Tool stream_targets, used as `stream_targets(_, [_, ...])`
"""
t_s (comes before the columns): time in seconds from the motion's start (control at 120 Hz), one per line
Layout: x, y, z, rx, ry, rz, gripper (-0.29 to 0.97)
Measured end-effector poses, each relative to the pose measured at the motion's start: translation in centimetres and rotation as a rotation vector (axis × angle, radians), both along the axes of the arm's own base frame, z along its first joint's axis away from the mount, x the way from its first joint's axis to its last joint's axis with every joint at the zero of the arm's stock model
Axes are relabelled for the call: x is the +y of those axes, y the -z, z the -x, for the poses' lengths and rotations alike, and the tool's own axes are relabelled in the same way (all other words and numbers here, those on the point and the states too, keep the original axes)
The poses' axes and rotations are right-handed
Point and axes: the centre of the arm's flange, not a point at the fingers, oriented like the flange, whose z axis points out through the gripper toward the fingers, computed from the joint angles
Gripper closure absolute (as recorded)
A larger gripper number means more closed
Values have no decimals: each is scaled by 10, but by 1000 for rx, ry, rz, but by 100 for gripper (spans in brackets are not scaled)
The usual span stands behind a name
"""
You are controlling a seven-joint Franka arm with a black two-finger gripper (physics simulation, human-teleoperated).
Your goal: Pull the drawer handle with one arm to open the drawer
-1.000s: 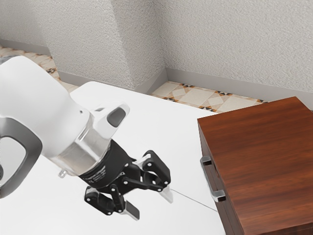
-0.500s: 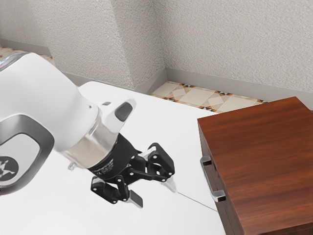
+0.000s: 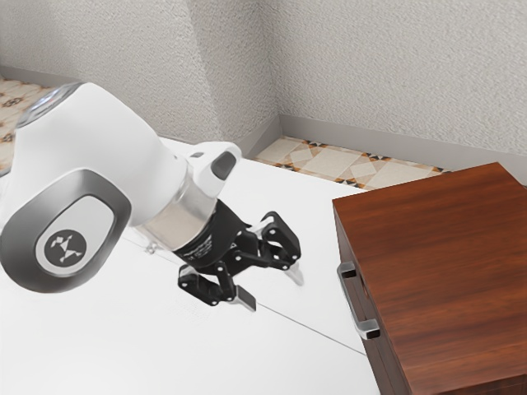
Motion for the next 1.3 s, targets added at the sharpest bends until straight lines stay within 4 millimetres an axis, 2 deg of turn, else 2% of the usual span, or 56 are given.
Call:
stream_targets(0.5, [-15, 6, -3, -23, 90, -15, 28])
stream_targets(0.942, [-26, 25, -23, -46, 108, -5, 31])
stream_targets(1.3, [-29, 34, -29, -54, 105, 14, 34])
